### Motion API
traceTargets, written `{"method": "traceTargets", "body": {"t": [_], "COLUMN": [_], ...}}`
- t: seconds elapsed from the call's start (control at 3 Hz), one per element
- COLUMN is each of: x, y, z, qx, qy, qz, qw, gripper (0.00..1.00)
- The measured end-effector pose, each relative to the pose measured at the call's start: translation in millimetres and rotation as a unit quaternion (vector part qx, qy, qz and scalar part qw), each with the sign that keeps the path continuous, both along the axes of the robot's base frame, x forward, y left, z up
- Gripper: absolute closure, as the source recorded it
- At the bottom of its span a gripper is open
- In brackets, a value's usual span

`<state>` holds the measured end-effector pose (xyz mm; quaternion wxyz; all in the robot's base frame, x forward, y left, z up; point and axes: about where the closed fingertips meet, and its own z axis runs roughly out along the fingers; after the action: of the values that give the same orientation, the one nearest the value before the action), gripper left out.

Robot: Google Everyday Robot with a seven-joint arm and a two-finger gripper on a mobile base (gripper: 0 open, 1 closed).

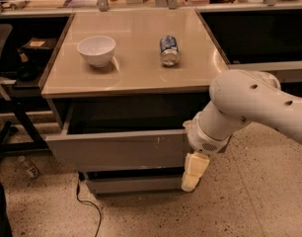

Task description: Open top drawer

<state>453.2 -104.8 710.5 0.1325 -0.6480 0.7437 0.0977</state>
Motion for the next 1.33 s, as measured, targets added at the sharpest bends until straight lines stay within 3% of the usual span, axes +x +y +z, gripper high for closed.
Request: {"method": "traceTargets", "body": {"t": [0.67,1.33], "x": [44,60], "y": [33,55], "z": [-13,-43], "qx": [0.005,0.0], "qy": [-0.006,0.01], "qz": [0.017,0.035], "qw": [0.9998,0.9993], "gripper": [0.0,0.0]}}
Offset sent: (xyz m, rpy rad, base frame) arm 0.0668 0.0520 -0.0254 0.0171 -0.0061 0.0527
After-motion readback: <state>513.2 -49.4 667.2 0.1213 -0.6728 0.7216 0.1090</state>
